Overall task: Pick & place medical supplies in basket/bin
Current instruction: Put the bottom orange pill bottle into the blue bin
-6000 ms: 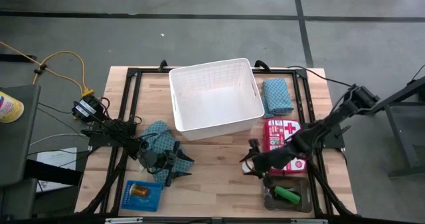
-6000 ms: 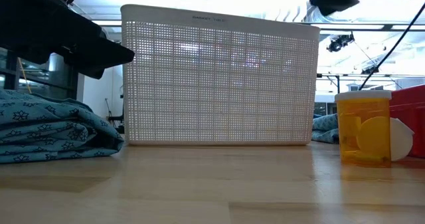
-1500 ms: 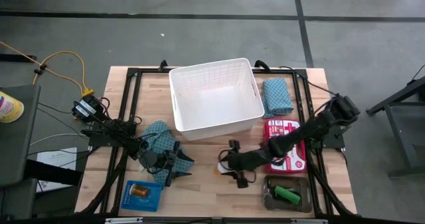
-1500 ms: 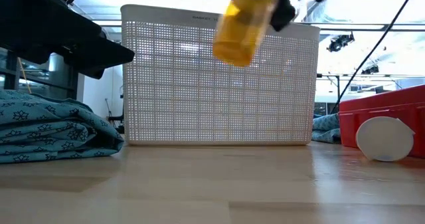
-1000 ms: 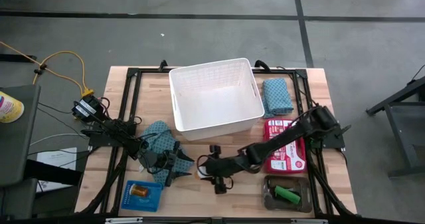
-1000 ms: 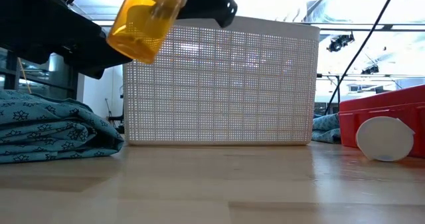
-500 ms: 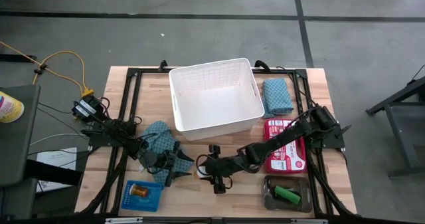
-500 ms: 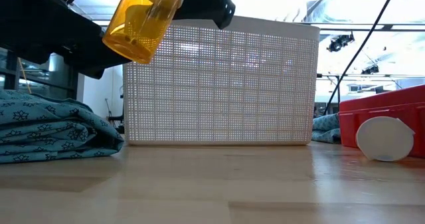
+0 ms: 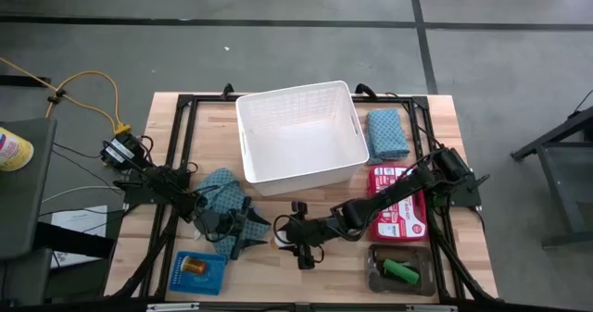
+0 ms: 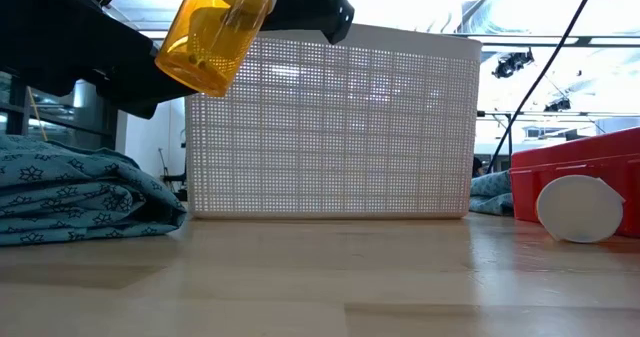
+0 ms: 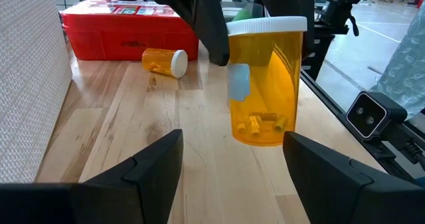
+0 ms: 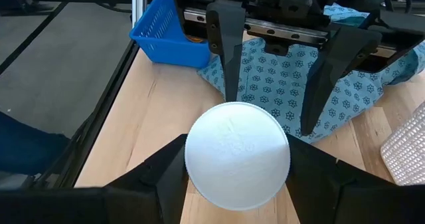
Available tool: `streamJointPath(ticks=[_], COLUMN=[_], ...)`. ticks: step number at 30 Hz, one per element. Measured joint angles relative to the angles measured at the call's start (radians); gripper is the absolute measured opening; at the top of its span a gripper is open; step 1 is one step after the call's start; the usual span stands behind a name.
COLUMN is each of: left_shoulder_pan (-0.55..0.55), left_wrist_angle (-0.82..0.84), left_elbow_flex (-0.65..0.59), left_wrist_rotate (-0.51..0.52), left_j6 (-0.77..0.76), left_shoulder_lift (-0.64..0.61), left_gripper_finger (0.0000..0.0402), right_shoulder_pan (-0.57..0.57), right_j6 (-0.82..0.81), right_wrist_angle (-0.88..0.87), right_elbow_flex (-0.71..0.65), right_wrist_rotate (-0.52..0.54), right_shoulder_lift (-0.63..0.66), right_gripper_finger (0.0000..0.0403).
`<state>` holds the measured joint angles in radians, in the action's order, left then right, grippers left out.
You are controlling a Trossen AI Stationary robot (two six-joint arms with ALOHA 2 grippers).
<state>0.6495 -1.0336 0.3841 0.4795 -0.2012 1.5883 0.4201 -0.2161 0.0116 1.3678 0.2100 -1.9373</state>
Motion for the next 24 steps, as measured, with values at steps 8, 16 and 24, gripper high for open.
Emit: streamJointPath(ticks=[8, 16, 24], left_shoulder_pan=[0.000, 0.000, -0.002], left_wrist_angle=[-0.018, -0.095, -0.099], left_elbow_flex=[0.000, 0.000, 0.000], left_wrist_rotate=[0.000, 0.000, 0.016], left_j6=[0.000, 0.000, 0.001], left_shoulder_lift=[0.000, 0.000, 0.000], left_gripper_finger=[0.0253, 0.0253, 0.0253], right_shoulder_pan=[-0.019, -0.041, -0.055], right_j6=[0.001, 0.004, 0.011], right_wrist_angle=[0.006, 0.045, 0.121], right_elbow_flex=[0.000, -0.001, -0.001], right_wrist_rotate=[0.000, -0.001, -0.005], right_shoulder_lift=[0.000, 0.000, 0.000], right_gripper_finger=[0.0203, 0.0203, 0.0203])
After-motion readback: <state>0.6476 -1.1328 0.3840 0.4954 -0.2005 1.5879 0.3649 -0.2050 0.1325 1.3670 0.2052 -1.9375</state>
